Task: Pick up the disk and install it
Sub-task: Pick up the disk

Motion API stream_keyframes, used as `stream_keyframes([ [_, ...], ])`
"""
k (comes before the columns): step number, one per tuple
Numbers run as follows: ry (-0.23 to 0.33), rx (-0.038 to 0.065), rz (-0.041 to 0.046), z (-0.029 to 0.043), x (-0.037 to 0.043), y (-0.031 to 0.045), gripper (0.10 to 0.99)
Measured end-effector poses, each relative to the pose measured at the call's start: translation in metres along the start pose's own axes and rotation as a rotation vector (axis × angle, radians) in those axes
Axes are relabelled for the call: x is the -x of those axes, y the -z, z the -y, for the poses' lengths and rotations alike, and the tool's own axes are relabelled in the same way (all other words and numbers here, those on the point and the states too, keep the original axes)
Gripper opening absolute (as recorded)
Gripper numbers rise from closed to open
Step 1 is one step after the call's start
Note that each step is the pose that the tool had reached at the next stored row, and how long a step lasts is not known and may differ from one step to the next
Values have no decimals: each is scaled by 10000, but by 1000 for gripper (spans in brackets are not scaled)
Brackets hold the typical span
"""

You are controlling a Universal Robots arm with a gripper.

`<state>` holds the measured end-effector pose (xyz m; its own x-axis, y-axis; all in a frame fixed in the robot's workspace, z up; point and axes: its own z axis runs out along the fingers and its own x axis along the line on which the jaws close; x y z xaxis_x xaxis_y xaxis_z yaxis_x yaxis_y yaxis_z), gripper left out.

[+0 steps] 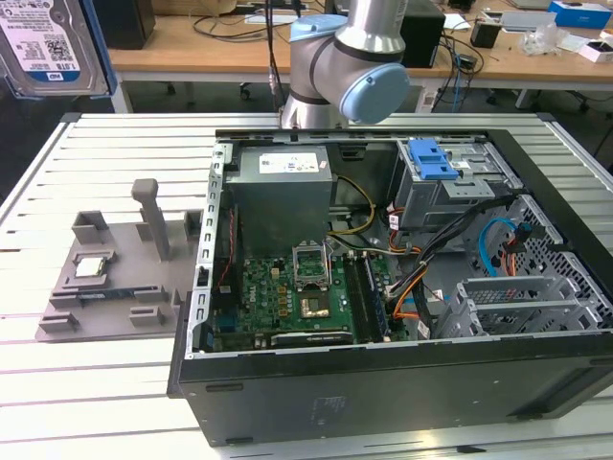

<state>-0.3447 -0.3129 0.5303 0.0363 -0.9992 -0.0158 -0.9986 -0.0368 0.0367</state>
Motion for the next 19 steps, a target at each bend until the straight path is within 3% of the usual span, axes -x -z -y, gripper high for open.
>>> stream_keyframes([
  [1,1,0,0,97,-4,4,369],
  [4,0,3,0,287,-11,11,369],
  [9,0,9,1,545,-20,20,369],
  [12,-1,14,0,743,-27,28,369],
  [14,0,14,1,838,-31,31,369],
  [15,0,16,1,924,-34,34,369],
  [19,1,18,1,1115,-41,41,369],
])
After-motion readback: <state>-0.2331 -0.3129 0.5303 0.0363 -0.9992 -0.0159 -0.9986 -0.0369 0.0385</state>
